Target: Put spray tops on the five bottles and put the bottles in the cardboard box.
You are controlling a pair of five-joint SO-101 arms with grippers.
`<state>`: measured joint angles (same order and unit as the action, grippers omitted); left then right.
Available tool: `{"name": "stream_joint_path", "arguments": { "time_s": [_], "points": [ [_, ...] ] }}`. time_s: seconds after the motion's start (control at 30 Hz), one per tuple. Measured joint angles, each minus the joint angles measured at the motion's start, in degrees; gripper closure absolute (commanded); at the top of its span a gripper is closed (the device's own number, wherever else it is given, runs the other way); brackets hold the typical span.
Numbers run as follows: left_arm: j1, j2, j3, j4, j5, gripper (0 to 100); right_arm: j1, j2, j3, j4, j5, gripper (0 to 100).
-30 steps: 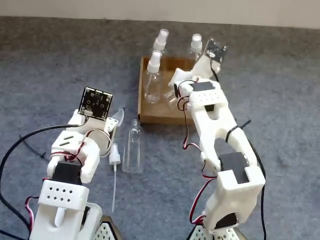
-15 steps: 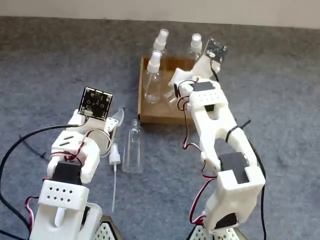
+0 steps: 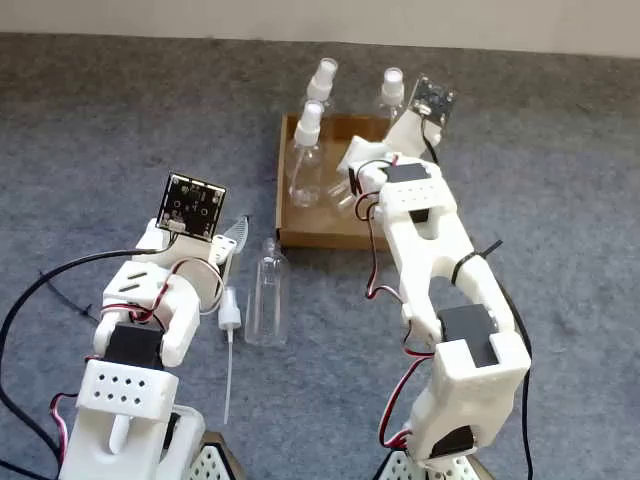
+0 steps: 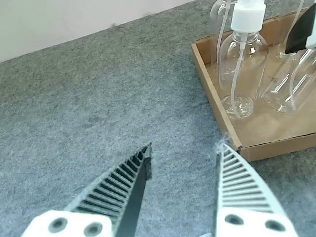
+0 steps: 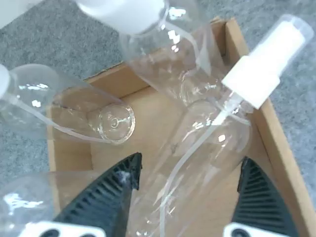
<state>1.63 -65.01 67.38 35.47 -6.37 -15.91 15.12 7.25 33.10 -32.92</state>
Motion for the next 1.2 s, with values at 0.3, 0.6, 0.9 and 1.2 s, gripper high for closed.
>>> {"name": "stream_joint_path", "arguments": {
  "time_s": [0.3, 0.6, 0.9, 1.2],
  "points": [
    [0.0, 0.0, 0.0, 0.0, 0.0, 81, 1.05, 4.75, -0.7, -0.09, -0.18, 75.1],
    [0.0, 0.0, 0.0, 0.0, 0.0, 81, 3.16, 4.75, -0.7, -0.09, -0.18, 87.8],
    [0.0, 0.0, 0.0, 0.0, 0.0, 81, 5.54, 4.75, -0.7, -0.09, -2.2, 88.2],
    [0.0, 0.0, 0.0, 0.0, 0.0, 81, 8.44, 2.11, -2.29, -0.09, -3.25, 88.2]
  ]
}}
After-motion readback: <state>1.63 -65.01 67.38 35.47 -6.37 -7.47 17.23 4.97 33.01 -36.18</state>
